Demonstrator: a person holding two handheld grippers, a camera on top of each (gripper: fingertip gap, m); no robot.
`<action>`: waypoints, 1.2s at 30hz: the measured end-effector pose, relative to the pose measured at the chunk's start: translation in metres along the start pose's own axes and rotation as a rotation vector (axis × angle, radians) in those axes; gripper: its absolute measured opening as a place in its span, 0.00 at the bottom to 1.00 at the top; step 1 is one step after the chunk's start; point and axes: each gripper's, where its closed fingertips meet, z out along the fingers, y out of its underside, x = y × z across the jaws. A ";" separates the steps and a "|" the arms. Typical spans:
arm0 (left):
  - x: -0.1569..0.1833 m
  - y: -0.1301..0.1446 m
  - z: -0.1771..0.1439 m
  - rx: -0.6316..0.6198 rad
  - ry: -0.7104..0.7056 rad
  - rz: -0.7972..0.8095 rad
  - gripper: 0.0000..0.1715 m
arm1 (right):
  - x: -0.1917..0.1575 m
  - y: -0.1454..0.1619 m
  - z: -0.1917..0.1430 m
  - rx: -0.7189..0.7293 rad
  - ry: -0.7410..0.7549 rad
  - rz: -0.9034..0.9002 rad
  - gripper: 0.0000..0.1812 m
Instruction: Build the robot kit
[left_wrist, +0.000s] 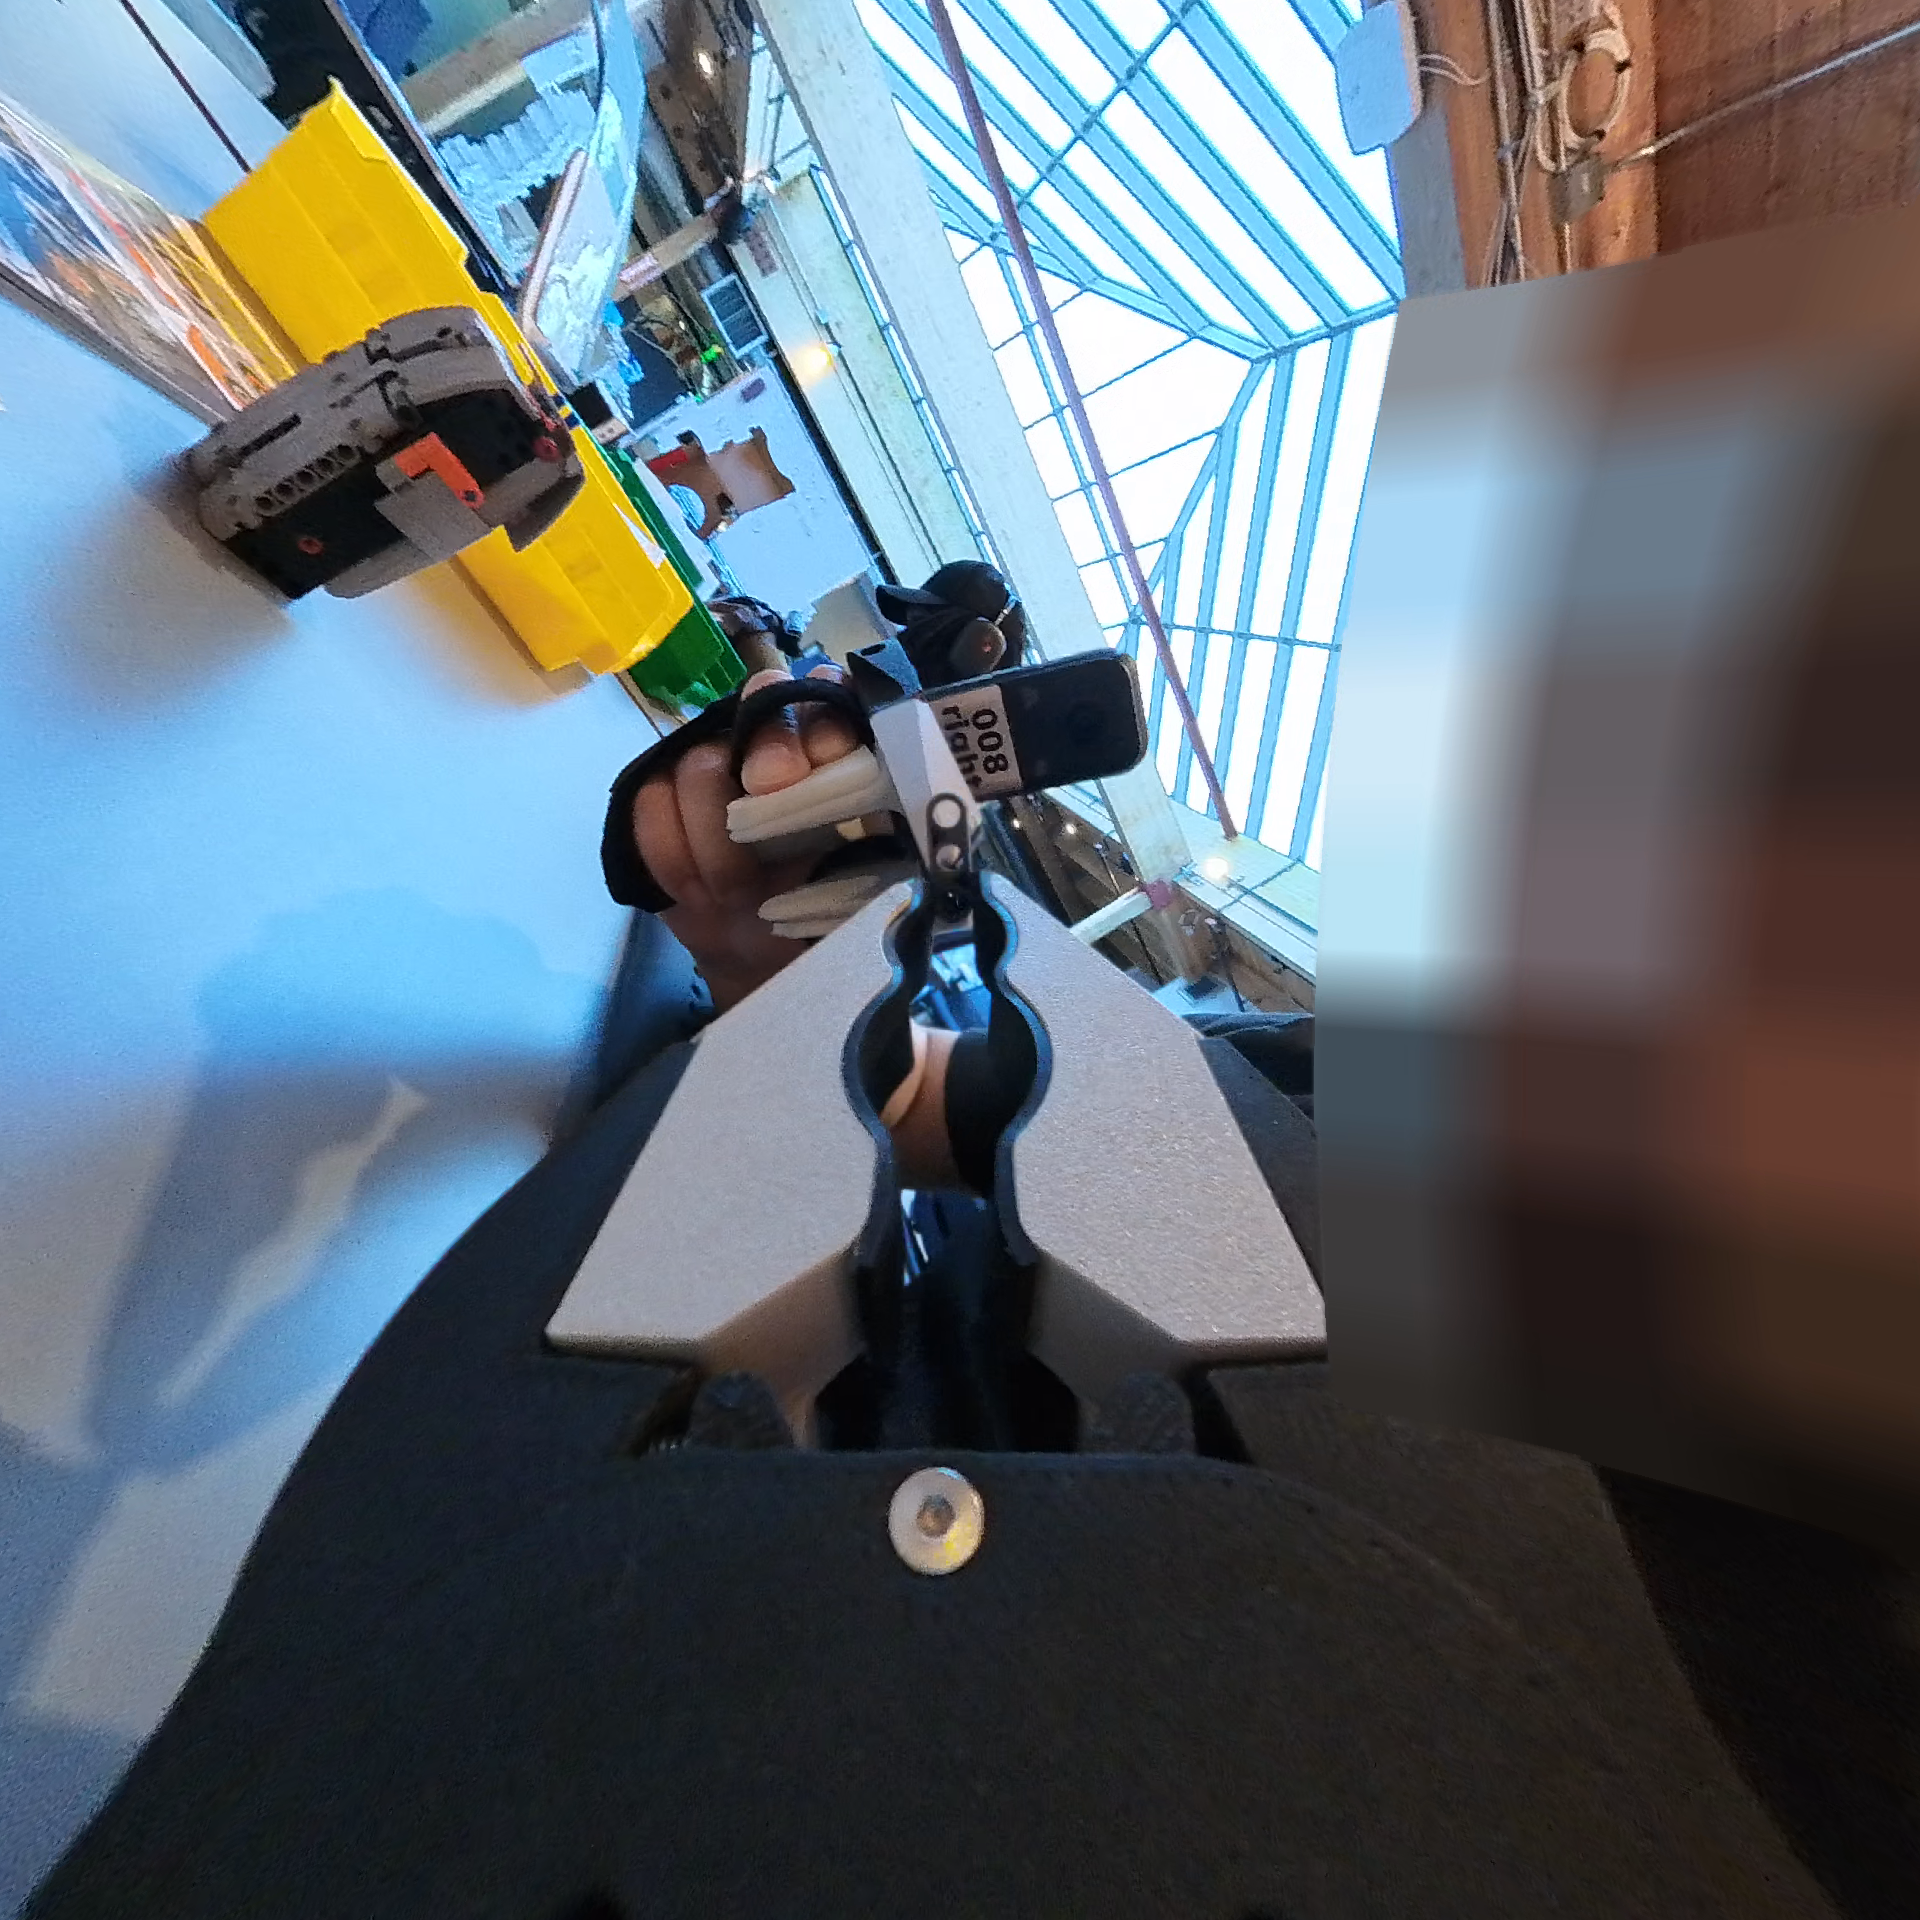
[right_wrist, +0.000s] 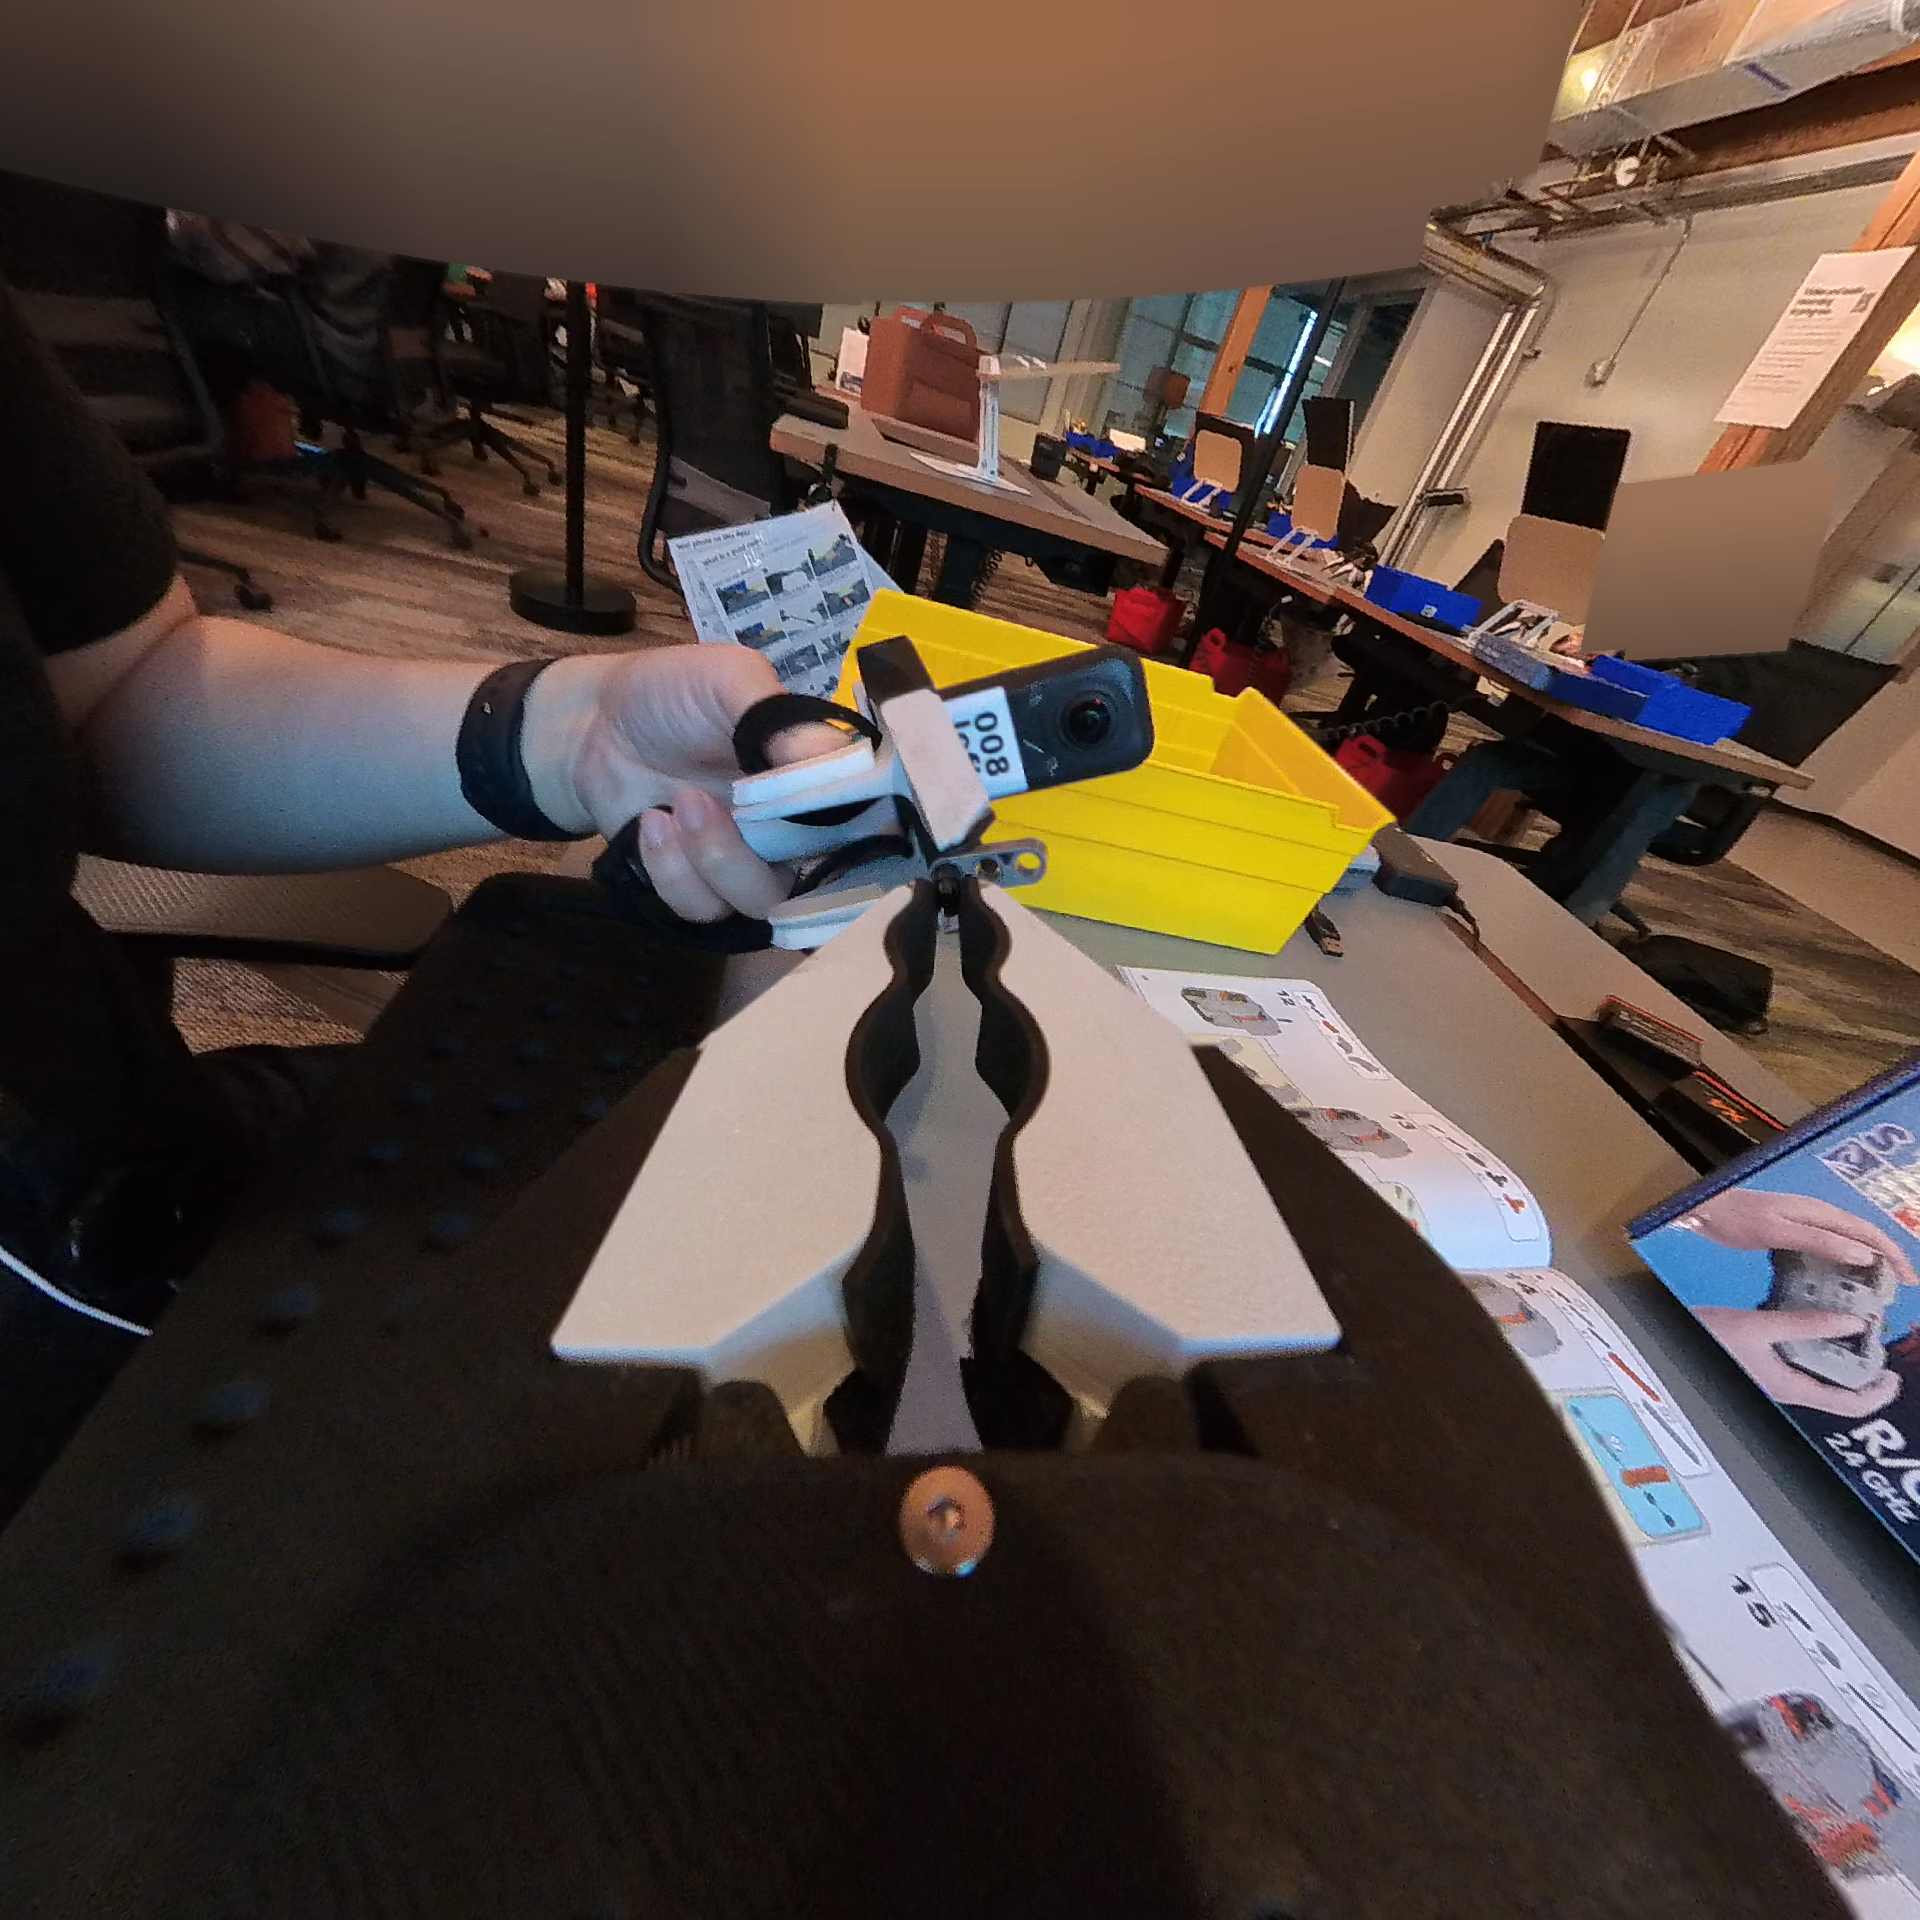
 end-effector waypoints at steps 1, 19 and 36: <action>0.000 0.000 0.001 0.006 -0.003 0.003 0.02 | 0.000 0.001 0.000 -0.007 0.003 -0.008 0.01; 0.003 -0.028 0.003 0.302 0.045 0.000 0.02 | 0.023 -0.008 0.003 -0.015 0.268 -0.042 0.01; 0.001 -0.029 0.011 0.331 0.022 0.020 0.02 | 0.030 -0.007 0.001 -0.056 0.324 -0.104 0.01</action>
